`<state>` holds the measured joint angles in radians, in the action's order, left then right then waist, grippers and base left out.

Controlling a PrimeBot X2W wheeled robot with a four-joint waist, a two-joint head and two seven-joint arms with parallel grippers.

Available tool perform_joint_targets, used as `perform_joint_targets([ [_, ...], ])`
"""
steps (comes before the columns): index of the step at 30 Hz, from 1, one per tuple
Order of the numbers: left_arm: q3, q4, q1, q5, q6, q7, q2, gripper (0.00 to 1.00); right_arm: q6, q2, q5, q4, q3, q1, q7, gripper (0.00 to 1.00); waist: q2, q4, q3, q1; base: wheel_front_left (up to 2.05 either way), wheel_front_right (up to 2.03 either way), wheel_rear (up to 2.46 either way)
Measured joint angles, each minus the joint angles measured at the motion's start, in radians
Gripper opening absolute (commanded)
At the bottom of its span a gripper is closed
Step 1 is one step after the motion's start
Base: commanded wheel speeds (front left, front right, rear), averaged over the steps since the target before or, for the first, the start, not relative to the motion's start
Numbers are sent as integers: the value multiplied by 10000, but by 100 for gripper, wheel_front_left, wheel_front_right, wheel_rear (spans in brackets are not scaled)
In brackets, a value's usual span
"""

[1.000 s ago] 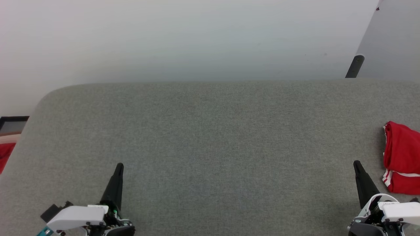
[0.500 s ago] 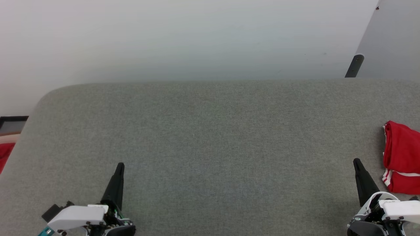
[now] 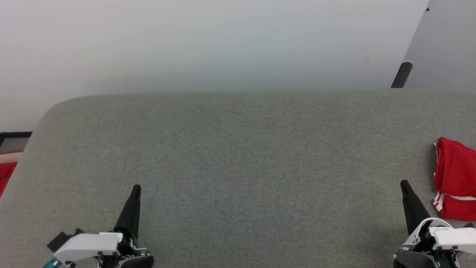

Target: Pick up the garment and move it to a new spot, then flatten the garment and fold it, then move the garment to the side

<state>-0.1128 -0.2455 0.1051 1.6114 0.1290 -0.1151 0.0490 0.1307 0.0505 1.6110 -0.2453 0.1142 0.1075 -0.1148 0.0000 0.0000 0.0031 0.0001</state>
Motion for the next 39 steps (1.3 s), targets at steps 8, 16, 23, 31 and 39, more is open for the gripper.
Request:
perform_joint_targets([
  [8, 0, 0, 0, 0, 0, 0, 0, 0, 0, 0, 0, 0, 0, 0, 0, 0, 0, 0, 0, 0, 0, 0, 0],
  [16, 0, 0, 1, 0, 0, 0, 0, 0, 0, 0, 0, 0, 0, 0, 0, 0, 0, 0, 0, 0, 0, 0, 0],
  [23, 0, 0, 1, 0, 0, 0, 0, 0, 0, 0, 0, 0, 0, 0, 0, 0, 0, 0, 0, 0, 0, 0, 0],
  [31, 2, 0, 1, 0, 0, 0, 0, 0, 0, 0, 0, 0, 0, 0, 0, 0, 0, 0, 0, 0, 0, 0, 0],
  [39, 2, 0, 1, 0, 0, 0, 0, 0, 0, 0, 0, 0, 0, 0, 0, 0, 0, 0, 0, -1, 0, 0, 0],
])
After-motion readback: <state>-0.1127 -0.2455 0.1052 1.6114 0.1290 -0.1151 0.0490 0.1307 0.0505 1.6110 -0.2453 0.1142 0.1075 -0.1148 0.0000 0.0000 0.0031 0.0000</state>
